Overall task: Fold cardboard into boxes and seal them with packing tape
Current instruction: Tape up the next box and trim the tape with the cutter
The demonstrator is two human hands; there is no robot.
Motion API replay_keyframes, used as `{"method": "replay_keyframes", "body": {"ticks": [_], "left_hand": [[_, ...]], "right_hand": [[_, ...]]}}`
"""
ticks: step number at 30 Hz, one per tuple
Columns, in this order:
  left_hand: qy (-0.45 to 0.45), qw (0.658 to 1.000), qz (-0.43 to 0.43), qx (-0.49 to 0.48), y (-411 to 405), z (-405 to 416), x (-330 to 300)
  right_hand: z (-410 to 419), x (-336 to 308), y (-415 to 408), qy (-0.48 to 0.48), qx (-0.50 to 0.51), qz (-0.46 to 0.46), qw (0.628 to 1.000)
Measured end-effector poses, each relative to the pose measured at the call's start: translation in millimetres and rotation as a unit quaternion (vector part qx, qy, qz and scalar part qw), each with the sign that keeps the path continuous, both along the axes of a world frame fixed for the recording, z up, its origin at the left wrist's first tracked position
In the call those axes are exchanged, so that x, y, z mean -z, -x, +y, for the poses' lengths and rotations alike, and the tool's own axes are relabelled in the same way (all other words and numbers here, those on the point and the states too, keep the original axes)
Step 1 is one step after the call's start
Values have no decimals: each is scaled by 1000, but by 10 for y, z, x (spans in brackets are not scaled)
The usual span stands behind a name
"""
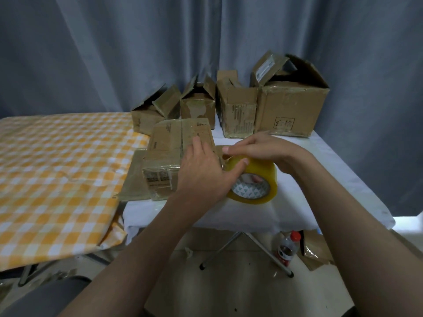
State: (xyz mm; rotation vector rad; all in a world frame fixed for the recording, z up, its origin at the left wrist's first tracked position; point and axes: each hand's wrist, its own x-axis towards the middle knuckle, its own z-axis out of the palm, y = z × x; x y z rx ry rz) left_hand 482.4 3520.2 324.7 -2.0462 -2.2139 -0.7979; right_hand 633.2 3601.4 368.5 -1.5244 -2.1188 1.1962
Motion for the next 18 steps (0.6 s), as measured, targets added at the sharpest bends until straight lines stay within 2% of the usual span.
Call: {"method": "replay_keyframes", "body": {"ticks": [6, 14, 18], "left_hand": [[7, 1000, -14, 24, 105, 27, -39], [8, 998, 56, -7, 269, 255, -75], [3, 998, 59, -11, 254, 248, -38]], "right_hand": [[-26, 0, 65, -9, 11, 31, 999], [-37, -10, 33, -19, 27, 24, 999], [-60, -6, -103, -24, 67, 44, 996]]}}
